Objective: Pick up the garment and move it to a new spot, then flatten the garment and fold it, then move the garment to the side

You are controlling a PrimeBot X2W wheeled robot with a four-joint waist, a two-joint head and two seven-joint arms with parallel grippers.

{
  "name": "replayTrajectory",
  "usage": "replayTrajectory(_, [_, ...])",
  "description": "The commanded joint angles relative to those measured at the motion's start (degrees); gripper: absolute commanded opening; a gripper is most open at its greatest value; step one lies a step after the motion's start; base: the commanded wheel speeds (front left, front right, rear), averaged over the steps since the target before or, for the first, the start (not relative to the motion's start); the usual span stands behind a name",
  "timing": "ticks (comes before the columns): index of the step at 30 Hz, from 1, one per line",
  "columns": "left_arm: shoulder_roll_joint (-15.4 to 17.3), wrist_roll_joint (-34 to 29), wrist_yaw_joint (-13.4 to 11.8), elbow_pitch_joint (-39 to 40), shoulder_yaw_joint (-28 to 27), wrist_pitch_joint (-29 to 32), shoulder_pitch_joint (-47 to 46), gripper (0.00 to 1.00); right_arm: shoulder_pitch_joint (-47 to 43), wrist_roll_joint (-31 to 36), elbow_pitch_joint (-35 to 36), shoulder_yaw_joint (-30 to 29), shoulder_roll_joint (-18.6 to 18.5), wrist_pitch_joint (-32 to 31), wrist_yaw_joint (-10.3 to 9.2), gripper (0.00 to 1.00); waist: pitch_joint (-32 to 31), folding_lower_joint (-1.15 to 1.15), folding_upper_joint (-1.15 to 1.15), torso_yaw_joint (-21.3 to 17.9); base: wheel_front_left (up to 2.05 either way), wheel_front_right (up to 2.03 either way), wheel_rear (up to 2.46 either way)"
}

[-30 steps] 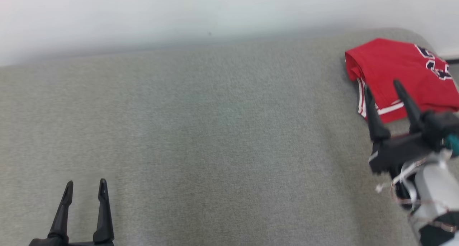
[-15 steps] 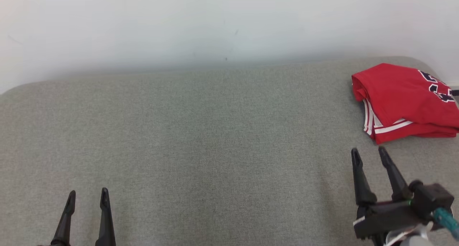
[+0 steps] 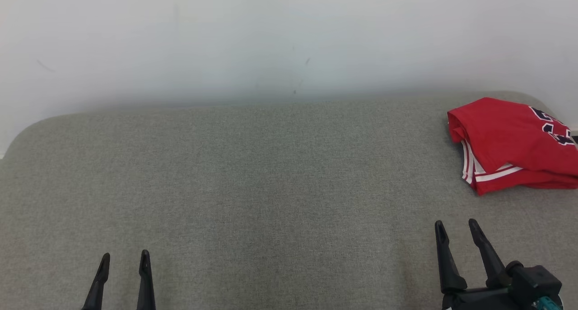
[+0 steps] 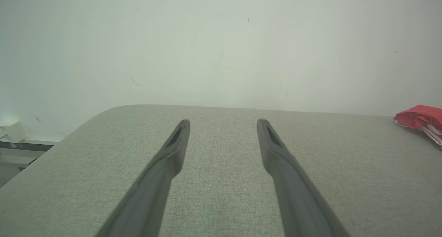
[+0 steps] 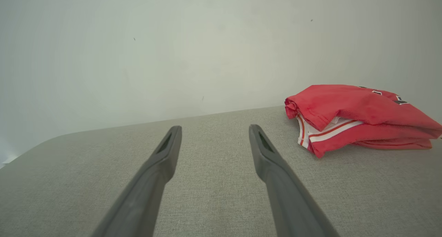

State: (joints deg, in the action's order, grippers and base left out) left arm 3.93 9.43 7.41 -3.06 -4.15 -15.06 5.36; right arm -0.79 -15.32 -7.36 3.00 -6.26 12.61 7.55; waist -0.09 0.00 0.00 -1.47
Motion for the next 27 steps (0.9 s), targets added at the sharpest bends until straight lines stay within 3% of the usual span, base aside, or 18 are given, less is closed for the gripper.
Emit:
replayTrajectory(1, [-0.1, 0.3, 0.0, -0.1, 0.0, -0.1, -0.1, 1.0, -0.9, 0.3, 0.1, 0.0, 0.3, 0.2, -0.17, 1.0, -0.3, 0.0, 0.0, 0.3, 0.0, 0.0, 0.0])
replayTrajectory(20, [-0.1, 0.6, 0.0, -1.8, 1.1, -0.1, -0.8, 1.0, -1.0, 0.9, -1.8, 1.5, 1.6, 0.6, -0.17, 1.0, -0.9, 0.0, 0.0, 1.2, 0.0, 0.0, 0.0])
replayTrajectory(21, [0.0, 0.7, 0.1, -1.7, 1.2, 0.0, -0.6, 0.0, -1.3, 0.9, -1.7, 1.4, 1.5, 0.5, 0.0, 0.0, -0.9, 0.0, 0.0, 1.2, 0.0, 0.0, 0.0])
replayTrajectory(27, [-0.1, 2.6, 0.1, -4.1, 1.5, 0.5, -0.2, 0.0, -2.3, -1.0, -3.8, 1.4, 1.6, 0.1, 0.0, 0.0, -0.9, 0.0, 0.0, 1.2, 0.0, 0.0, 0.0])
